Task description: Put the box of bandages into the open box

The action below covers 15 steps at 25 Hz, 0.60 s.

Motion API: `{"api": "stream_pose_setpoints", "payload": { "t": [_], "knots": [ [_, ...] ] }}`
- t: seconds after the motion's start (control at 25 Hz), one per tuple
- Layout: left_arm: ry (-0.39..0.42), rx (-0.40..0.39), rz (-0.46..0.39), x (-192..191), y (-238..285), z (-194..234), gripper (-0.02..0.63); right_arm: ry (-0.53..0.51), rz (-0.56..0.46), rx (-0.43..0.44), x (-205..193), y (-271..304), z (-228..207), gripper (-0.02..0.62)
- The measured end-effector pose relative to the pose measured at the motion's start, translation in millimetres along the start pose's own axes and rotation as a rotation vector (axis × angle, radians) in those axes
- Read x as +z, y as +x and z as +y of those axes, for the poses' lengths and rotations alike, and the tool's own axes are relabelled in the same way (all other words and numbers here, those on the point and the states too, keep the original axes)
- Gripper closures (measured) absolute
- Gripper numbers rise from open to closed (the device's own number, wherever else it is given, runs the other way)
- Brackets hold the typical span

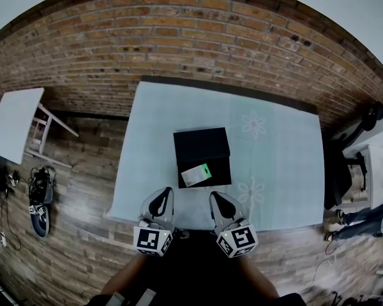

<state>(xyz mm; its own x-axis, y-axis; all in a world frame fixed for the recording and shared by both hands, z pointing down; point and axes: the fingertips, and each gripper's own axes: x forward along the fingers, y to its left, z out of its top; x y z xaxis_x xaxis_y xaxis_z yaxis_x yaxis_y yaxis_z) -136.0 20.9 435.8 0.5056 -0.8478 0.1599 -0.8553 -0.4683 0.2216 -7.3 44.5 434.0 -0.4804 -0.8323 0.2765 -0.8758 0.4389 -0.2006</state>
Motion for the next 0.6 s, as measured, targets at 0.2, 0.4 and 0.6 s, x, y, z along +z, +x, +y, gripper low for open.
{"api": "stream_pose_setpoints", "payload": {
  "t": [0.2,0.4,0.6],
  "knots": [
    [0.002,0.003,-0.001,3.4,-1.2,-0.2,0.607,-0.009,0.007,-0.013,-1.0,-1.0,0.4,0.594],
    [-0.001,0.009,0.000,2.1,-3.0,1.5,0.607,-0.007,0.014,-0.017,-4.7,-2.1,-1.1,0.594],
    [0.000,0.004,0.003,-4.2,-5.8,0.9,0.607,-0.006,0.015,-0.008,-5.8,-3.2,2.3,0.594]
  ]
}}
